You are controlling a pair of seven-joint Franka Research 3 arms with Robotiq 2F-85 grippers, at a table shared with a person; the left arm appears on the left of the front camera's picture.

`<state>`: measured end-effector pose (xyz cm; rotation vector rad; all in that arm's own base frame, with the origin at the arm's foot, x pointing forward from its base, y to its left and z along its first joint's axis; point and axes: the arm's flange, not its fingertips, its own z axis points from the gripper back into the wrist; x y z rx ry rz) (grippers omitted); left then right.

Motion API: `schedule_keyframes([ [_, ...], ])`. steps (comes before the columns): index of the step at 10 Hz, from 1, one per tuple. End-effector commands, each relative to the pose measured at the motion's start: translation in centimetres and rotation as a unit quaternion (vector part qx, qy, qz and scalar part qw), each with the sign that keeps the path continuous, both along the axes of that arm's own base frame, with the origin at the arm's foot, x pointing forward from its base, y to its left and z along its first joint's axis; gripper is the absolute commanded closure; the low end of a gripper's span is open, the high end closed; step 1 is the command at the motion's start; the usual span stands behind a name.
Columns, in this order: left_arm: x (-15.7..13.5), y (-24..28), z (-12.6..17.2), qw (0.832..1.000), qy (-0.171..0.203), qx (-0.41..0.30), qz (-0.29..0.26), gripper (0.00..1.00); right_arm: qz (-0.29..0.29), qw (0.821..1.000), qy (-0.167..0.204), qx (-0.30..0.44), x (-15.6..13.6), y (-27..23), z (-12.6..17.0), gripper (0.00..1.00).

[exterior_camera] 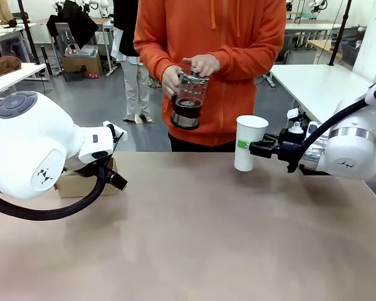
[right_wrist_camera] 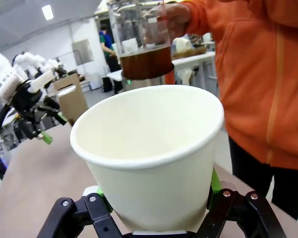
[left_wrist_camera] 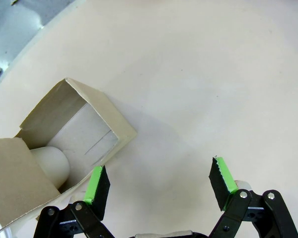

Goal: Pour a drink into a cup and package it in a carrier.
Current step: Pick up the 600 ml Paper Cup and place it in the middle top area of the table.

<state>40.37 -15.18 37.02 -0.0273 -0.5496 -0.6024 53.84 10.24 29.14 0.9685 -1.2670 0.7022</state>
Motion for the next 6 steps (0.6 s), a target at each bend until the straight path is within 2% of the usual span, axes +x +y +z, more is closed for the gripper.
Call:
schedule_keyframes([
  [1,0.0,0.0,0.0,1.000,0.000,-0.001,0.000,0.00,-0.029,0.999,-0.026,0.006,1.6,0.8,-1.1,0.20],
  [3,0.0,0.0,0.0,1.000,0.000,-0.001,0.000,0.00,-0.051,0.998,-0.044,-0.007,2.3,0.8,-1.9,0.20],
  [5,0.0,0.0,0.0,1.000,0.000,-0.001,0.000,0.00,-0.051,0.998,-0.027,-0.024,3.0,0.4,-2.6,0.20],
  [6,0.0,0.0,0.0,1.000,0.000,-0.001,0.000,0.00,-0.035,0.998,0.007,-0.056,3.4,0.1,-2.8,0.20],
])
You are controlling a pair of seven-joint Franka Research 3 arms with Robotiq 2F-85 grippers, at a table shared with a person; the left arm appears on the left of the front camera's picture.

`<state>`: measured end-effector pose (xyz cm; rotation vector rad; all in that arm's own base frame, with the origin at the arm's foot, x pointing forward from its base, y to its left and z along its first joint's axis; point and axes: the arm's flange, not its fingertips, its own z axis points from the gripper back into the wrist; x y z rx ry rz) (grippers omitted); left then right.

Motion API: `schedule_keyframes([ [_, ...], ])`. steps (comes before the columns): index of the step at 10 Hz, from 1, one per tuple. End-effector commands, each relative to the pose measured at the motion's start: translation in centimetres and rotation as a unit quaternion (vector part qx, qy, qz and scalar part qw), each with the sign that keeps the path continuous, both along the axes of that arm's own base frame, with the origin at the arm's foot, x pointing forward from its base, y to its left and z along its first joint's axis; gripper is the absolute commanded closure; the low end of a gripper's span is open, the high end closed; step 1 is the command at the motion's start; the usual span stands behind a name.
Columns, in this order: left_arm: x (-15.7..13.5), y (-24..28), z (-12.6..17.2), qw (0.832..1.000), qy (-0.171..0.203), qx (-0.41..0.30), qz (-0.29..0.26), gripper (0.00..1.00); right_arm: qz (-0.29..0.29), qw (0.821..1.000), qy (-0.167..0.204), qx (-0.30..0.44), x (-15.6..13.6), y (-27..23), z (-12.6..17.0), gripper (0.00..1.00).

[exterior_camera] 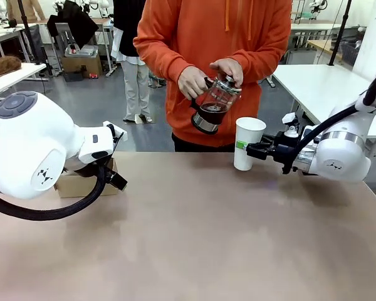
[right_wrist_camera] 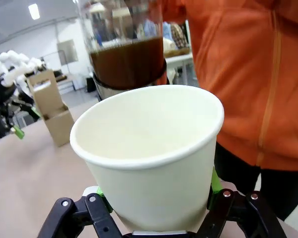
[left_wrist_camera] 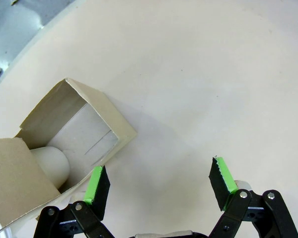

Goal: Pour a drink into a cup and package it in a carrier.
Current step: Pick up the 600 ml Paper Cup and place it in the middle top area of the table, then when a person places the Paper Cup Lid on the 600 ml Paper Cup , lift the 600 ml Paper Cup.

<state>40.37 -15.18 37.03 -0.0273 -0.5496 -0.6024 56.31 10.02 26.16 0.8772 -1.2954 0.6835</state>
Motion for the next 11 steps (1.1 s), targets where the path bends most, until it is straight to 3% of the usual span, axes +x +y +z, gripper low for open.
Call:
schedule_keyframes([
  [1,-0.02,0.03,0.02,1.000,0.000,-0.001,0.000,0.00,0.003,1.000,-0.009,0.017,-0.17,0.14,0.60,0.20],
  [11,-0.02,0.03,0.02,1.000,0.000,-0.001,0.000,0.00,0.003,1.000,-0.009,0.017,-0.17,0.14,0.60,0.20],
])
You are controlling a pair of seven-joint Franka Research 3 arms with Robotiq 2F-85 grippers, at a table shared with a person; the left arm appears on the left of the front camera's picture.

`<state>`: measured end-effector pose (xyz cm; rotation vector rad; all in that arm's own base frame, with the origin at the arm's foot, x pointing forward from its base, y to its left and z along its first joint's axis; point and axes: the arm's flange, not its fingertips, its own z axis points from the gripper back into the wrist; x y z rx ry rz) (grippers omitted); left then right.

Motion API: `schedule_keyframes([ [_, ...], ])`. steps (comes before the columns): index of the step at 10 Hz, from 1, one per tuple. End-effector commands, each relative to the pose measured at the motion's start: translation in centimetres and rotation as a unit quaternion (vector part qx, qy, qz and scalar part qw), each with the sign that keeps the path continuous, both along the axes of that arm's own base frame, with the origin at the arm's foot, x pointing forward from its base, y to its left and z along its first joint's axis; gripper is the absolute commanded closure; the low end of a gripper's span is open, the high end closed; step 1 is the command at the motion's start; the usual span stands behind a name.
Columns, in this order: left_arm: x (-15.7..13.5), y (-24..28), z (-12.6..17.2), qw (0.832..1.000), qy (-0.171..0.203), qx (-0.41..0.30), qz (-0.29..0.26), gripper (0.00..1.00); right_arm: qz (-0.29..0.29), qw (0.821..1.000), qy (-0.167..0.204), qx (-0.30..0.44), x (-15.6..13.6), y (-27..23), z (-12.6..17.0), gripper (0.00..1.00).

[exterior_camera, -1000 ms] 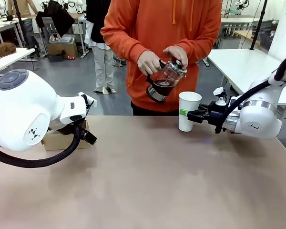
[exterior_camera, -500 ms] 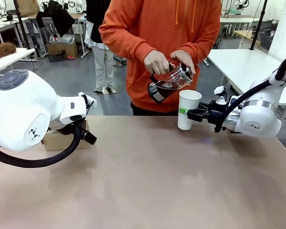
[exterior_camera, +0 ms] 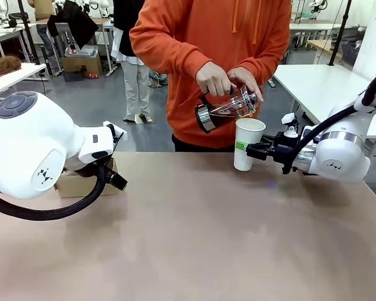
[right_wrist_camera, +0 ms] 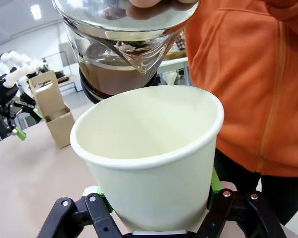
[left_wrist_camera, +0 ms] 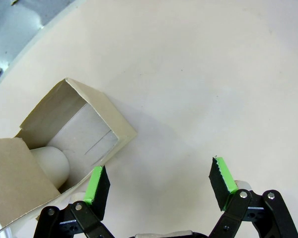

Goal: Pour a drink into a cup and package it in a carrier.
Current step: When a person places the Paper Cup Lid on the 600 ml Paper Cup , lift the 600 ml Paper Cup.

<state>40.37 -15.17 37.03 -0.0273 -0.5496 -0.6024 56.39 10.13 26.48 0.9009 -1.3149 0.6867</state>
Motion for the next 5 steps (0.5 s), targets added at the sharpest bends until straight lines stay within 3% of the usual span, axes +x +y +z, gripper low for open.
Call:
schedule_keyframes([
  [1,-0.02,0.03,0.02,1.000,0.000,-0.001,0.000,0.00,-0.003,1.000,-0.002,0.005,-0.25,0.03,0.28,0.20],
  [5,-0.02,0.03,0.02,1.000,0.000,-0.001,0.000,0.00,-0.003,1.000,-0.002,0.005,-0.25,0.03,0.28,0.20],
])
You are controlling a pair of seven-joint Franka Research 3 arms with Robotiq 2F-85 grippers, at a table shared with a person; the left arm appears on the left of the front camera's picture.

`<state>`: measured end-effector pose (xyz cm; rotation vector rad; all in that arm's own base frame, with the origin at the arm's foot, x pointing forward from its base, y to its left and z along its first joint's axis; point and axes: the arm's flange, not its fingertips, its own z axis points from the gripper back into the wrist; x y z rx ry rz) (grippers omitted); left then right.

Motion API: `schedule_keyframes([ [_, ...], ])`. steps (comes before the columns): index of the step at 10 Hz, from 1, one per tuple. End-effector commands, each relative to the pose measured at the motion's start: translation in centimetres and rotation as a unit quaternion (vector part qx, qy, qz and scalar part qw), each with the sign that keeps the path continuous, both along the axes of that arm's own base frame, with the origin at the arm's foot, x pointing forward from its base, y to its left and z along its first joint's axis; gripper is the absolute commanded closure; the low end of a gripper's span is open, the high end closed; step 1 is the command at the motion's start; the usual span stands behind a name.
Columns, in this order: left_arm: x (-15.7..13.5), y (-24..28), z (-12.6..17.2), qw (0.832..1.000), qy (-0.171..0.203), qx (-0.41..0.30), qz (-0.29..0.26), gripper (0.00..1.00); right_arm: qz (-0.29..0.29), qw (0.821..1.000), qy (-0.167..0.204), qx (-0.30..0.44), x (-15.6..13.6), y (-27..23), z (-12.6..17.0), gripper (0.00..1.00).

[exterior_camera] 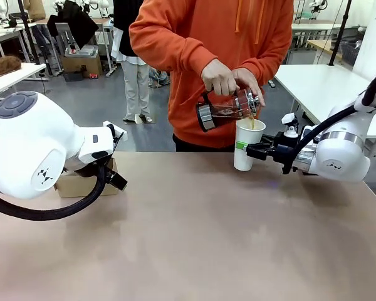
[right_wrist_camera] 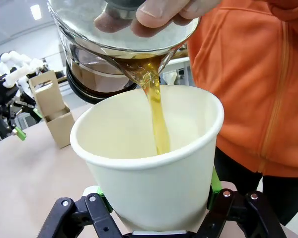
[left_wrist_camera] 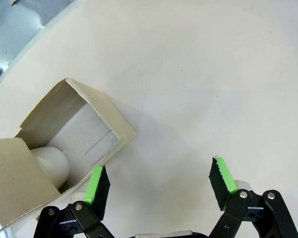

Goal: Pour a drink into a cup and package it in a carrier.
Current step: When a person places the Paper Cup Lid on the 600 ml Paper Cup , lift the 600 ml Paper Cup.

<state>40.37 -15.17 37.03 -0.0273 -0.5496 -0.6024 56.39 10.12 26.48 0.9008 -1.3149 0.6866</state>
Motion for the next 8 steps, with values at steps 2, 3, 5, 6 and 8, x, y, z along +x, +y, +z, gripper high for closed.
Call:
schedule_keyframes([
  [2,-0.02,0.03,0.02,1.000,0.000,-0.001,0.000,0.00,-0.003,1.000,-0.002,0.005,-0.25,0.03,0.28,0.20],
  [3,-0.02,0.03,0.02,1.000,0.000,-0.001,0.000,0.00,-0.003,1.000,-0.002,0.005,-0.25,0.03,0.28,0.20],
  [5,-0.02,0.03,0.02,1.000,0.000,-0.001,0.000,0.00,-0.003,1.000,-0.002,0.005,-0.25,0.03,0.28,0.20],
  [6,-0.02,0.03,0.02,1.000,0.000,-0.001,0.000,0.00,-0.003,1.000,-0.002,0.005,-0.25,0.03,0.28,0.20],
  [8,-0.02,0.03,0.02,1.000,0.000,-0.001,0.000,0.00,-0.003,1.000,-0.002,0.005,-0.25,0.03,0.28,0.20],
])
